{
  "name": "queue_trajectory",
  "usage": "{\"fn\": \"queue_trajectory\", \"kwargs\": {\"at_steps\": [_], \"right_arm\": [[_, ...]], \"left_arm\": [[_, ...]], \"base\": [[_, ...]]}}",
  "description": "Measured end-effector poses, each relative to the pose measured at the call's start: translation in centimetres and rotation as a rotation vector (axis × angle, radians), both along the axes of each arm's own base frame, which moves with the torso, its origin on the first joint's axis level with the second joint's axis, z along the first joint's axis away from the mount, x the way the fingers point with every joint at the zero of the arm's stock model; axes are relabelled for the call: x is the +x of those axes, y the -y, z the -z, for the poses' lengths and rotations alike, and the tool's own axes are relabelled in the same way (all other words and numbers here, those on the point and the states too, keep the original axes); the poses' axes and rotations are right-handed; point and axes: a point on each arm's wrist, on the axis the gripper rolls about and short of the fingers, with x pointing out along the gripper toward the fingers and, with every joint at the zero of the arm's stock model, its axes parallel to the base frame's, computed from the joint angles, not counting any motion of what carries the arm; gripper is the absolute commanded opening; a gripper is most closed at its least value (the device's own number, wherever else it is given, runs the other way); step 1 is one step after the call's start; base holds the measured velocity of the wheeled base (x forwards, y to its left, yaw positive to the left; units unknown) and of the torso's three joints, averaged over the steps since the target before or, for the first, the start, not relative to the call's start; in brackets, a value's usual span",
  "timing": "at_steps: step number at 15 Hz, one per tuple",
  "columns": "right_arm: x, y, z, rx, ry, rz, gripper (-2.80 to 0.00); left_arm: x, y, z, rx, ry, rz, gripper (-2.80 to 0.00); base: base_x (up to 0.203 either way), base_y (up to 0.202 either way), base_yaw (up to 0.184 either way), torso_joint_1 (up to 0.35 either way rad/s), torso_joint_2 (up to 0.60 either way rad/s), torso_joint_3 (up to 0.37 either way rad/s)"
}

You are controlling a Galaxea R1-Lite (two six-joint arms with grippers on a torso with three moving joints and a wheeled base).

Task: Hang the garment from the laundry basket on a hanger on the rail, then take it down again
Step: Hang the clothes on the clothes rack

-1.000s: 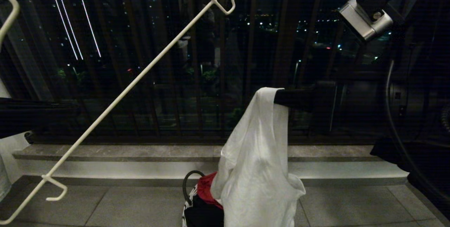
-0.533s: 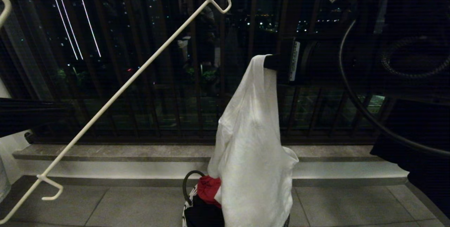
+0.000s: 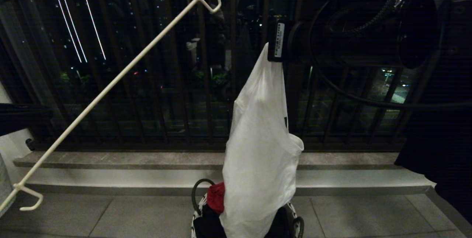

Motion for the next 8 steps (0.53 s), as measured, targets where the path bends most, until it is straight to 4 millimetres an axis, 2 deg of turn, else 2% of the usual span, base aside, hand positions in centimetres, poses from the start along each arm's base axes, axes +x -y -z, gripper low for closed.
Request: {"fn": "queue_trajectory", "kwargs": {"at_steps": [3, 8], "right_arm": [[1.1, -0.9, -0.3, 0.009, 0.025, 0.048, -2.80], [2.7, -2.1, 0.0, 0.066, 0.084, 0.066, -2.80]], "left_arm": [[0.1, 0.0, 0.4, 0.059, -0.048, 0.000, -2.80], [2.6, 0.6, 1.0, 0.077, -0.129, 0.007, -2.80]], "base": [[0.000, 0.000, 0.000, 0.000, 0.00, 0.000], [0.000, 0.000, 0.000, 0.000, 0.00, 0.000]]}}
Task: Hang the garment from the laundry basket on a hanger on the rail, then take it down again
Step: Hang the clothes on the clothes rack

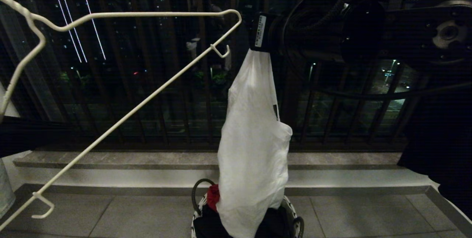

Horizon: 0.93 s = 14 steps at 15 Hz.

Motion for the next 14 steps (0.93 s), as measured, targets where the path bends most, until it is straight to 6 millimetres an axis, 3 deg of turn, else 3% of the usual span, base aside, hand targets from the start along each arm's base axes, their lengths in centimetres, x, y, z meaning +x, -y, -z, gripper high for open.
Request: {"fn": "queue_trajectory", "kwargs": {"at_steps": [5, 14], "right_arm": [[0.6, -0.1, 0.1, 0.013, 0.014, 0.008, -2.80], [2.0, -0.7, 1.0, 0.033, 0.035, 0.018, -2.80]], "left_arm": [[2.2, 0.8, 1.0, 0.043, -0.083, -0.010, -2.80], [3.3, 2.5, 1.7, 0.033, -0.150, 0.065, -2.80]], "base": [[0.000, 0.000, 0.000, 0.000, 0.00, 0.000], [0.000, 0.000, 0.000, 0.000, 0.00, 0.000]]}}
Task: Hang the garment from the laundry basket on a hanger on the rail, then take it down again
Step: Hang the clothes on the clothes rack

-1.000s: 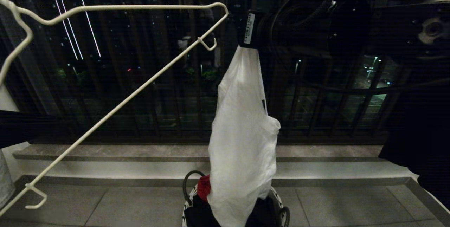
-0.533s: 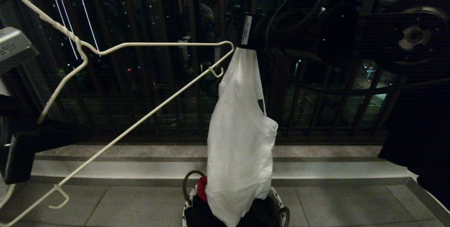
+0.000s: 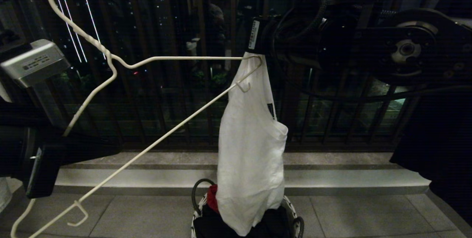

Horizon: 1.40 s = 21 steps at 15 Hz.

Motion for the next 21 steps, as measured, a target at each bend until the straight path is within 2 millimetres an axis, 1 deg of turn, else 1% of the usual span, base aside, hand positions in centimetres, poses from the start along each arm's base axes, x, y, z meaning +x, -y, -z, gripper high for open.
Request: {"fn": "queue_trajectory", "kwargs": {"at_steps": [8, 16, 21], "right_arm": [[0.1, -0.2, 0.3, -0.004, -0.006, 0.000, -2.80], [0.1, -0.4, 0.5, -0.009, -0.012, -0.004, -2.80], [0.1, -0.4, 0.6, -0.015, -0.015, -0.002, -2.80]], "left_arm": [[0.4, 0.1, 0.0, 0.007, -0.003, -0.032, -2.80], [1.2, 0.4, -0.5, -0.039, -0.035, -0.073, -2.80], [1.8, 0.6, -0.1, 0.014, -0.086, -0.118, -2.80]], "base": [[0.000, 0.000, 0.000, 0.000, 0.00, 0.000], [0.000, 0.000, 0.000, 0.000, 0.00, 0.000], [0.000, 0.000, 0.000, 0.000, 0.00, 0.000]]}}
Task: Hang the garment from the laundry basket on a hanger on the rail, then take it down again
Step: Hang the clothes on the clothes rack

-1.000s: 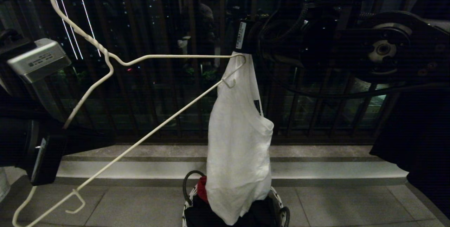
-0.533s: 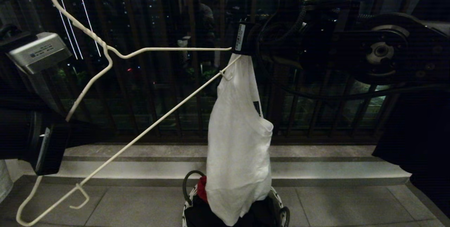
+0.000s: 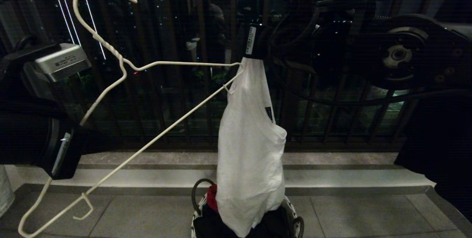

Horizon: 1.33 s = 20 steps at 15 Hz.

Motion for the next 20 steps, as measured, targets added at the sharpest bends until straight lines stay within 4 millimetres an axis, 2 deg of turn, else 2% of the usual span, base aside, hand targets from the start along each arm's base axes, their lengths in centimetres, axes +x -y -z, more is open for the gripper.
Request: {"fn": "queue_trajectory", "kwargs": {"at_steps": [3, 8, 12, 20], "right_arm": [[0.0, 0.0, 0.1, -0.005, -0.002, 0.001, -2.80], [0.5, -0.3, 0.6, -0.021, -0.004, 0.007, -2.80], [0.9, -0.2, 0.8, -0.029, -0.004, 0.014, -2.80], [0.8, -0.5, 0.9, -0.029, -0.007, 0.005, -2.80]], "left_arm": [[0.1, 0.2, 0.0, 0.003, -0.009, 0.010, -2.80], [-1.6, 0.3, -0.4, -0.003, 0.002, 0.061, -2.80], [-2.1, 0.3, -0.7, -0.008, 0.017, 0.073, -2.80], [-1.4, 0.7, -0.4, -0.022, -0.008, 0.060, -2.80]], "base": [[0.000, 0.000, 0.000, 0.000, 0.00, 0.000], [0.000, 0.000, 0.000, 0.000, 0.00, 0.000], [0.000, 0.000, 0.000, 0.000, 0.00, 0.000], [0.000, 0.000, 0.000, 0.000, 0.00, 0.000]]}}
